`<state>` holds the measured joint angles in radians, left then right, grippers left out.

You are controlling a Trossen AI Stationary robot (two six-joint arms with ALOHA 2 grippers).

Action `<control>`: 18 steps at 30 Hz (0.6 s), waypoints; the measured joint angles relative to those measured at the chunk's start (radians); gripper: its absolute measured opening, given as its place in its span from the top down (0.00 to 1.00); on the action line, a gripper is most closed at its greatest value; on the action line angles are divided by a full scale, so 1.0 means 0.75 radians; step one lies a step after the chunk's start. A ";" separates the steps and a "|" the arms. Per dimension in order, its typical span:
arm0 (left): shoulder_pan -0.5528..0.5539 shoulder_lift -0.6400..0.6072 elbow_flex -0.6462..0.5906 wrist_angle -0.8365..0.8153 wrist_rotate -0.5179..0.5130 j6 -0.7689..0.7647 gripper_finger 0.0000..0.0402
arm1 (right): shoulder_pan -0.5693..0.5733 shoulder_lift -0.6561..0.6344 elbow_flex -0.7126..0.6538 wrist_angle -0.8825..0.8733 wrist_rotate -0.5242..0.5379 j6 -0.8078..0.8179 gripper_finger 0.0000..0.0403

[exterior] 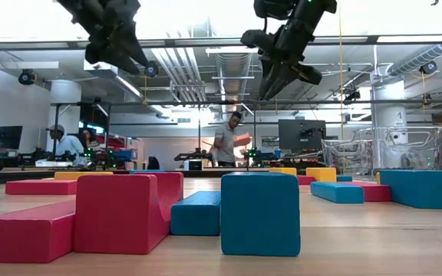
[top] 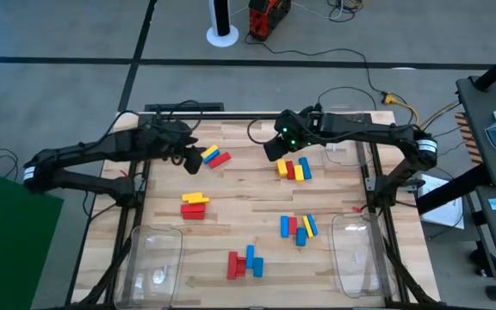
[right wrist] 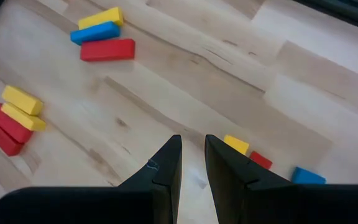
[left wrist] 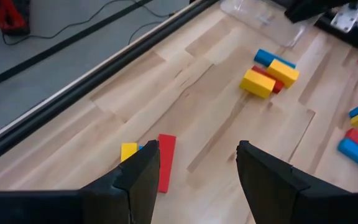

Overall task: Sort blocks
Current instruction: Put the yellow block into the top right transparent bin

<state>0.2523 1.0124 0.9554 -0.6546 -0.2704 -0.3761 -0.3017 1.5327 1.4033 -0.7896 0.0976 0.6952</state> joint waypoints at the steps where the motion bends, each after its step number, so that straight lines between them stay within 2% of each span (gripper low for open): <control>1: 0.000 0.018 0.000 0.004 0.000 0.000 0.53 | 0.000 -0.006 0.000 0.004 0.007 0.000 0.85; 10: 0.000 0.216 -0.001 0.101 0.000 0.000 0.53 | -0.009 -0.016 0.015 0.036 0.000 -0.055 0.85; 18: 0.000 0.465 -0.001 0.286 0.000 0.001 0.53 | -0.006 -0.017 0.023 0.087 0.010 -0.058 0.85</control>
<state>0.2523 1.3608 0.9550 -0.4401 -0.2703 -0.3756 -0.3063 1.5200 1.4204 -0.7242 0.1051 0.6514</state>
